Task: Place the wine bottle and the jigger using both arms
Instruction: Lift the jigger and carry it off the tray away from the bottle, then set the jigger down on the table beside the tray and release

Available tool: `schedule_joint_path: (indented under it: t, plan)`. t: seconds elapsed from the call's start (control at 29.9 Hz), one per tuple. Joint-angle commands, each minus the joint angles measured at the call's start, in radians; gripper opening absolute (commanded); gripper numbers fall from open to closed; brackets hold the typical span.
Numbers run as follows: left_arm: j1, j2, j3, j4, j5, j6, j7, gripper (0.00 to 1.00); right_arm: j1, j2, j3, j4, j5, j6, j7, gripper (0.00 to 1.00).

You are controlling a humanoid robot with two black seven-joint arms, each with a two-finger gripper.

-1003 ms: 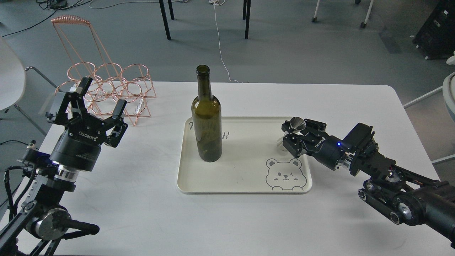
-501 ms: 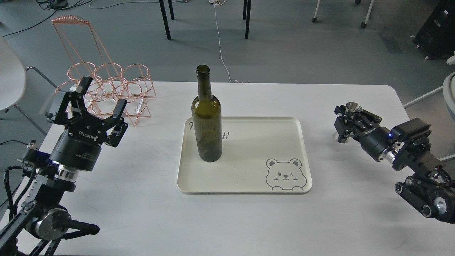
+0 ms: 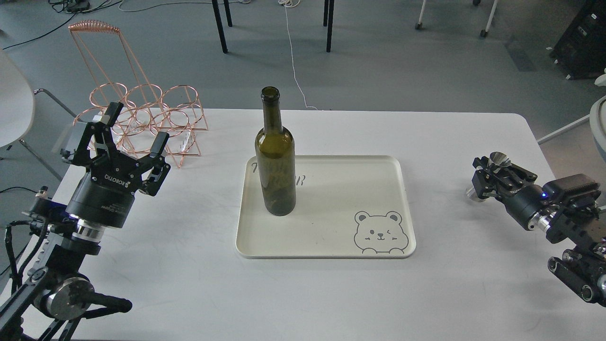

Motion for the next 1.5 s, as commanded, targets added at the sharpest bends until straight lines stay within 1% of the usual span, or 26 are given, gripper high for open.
schedule_joint_path:
  t: [0.0,0.3,0.37,0.4,0.5,0.53,0.7,0.8,0.9,0.97,1.04,1.17,1.27,1.37,1.47]
  plan:
    - [0.000,0.000,0.000,0.000,0.001,0.000,-0.002,0.98,-0.004,0.000,0.000,-0.003,0.000,0.000,0.000,0.21]
    - [-0.003,-0.001,0.000,0.000,0.000,-0.002,0.000,0.98,-0.019,-0.001,0.000,-0.004,0.000,0.000,0.000,0.24]
    - [-0.003,-0.001,0.000,0.000,0.000,0.000,0.000,0.98,-0.019,-0.007,0.000,-0.004,0.000,0.000,0.000,0.29]
    - [-0.003,-0.001,0.000,0.000,0.000,0.000,0.000,0.98,-0.019,-0.010,0.000,-0.004,0.000,0.000,0.000,0.36]
    - [-0.003,-0.001,0.000,0.000,0.000,-0.002,0.000,0.98,-0.025,-0.015,0.000,-0.004,0.000,0.000,0.000,0.66]
    - [-0.003,0.000,0.000,0.000,0.000,0.000,0.000,0.98,-0.030,-0.023,0.000,-0.001,0.000,0.000,0.000,0.73]
    - [-0.001,0.002,0.000,0.000,0.000,-0.003,0.000,0.98,-0.035,-0.070,-0.002,0.014,0.003,0.000,0.000,0.94]
    - [-0.001,0.000,0.000,0.000,0.000,-0.003,0.000,0.98,-0.056,-0.109,-0.003,0.038,0.031,0.000,0.000,0.95]
    - [-0.001,-0.001,0.000,-0.001,0.000,-0.005,0.000,0.98,-0.081,-0.162,-0.021,0.115,0.046,0.000,0.000,0.95]
    - [-0.001,-0.001,0.000,-0.007,0.000,-0.009,0.000,0.98,-0.102,-0.220,-0.037,0.172,0.061,0.000,0.000,0.95]
    - [0.000,0.002,0.000,-0.008,0.000,-0.023,0.000,0.98,-0.134,-0.265,-0.051,0.242,0.074,0.000,0.000,0.95]
    - [0.002,0.003,0.000,-0.009,0.001,-0.025,0.000,0.98,-0.203,-0.349,-0.051,0.374,0.081,0.000,0.000,0.95]
    - [0.002,0.006,0.000,-0.011,0.001,-0.026,0.000,0.98,-0.248,-0.444,-0.052,0.501,0.089,0.000,0.000,0.95]
    - [0.002,0.006,-0.002,-0.012,0.001,-0.026,-0.002,0.98,-0.279,-0.518,-0.052,0.664,0.194,0.000,0.000,0.95]
    - [0.002,0.006,-0.002,-0.015,0.001,-0.026,-0.003,0.98,-0.282,-0.546,-0.054,0.836,0.420,0.000,0.000,0.95]
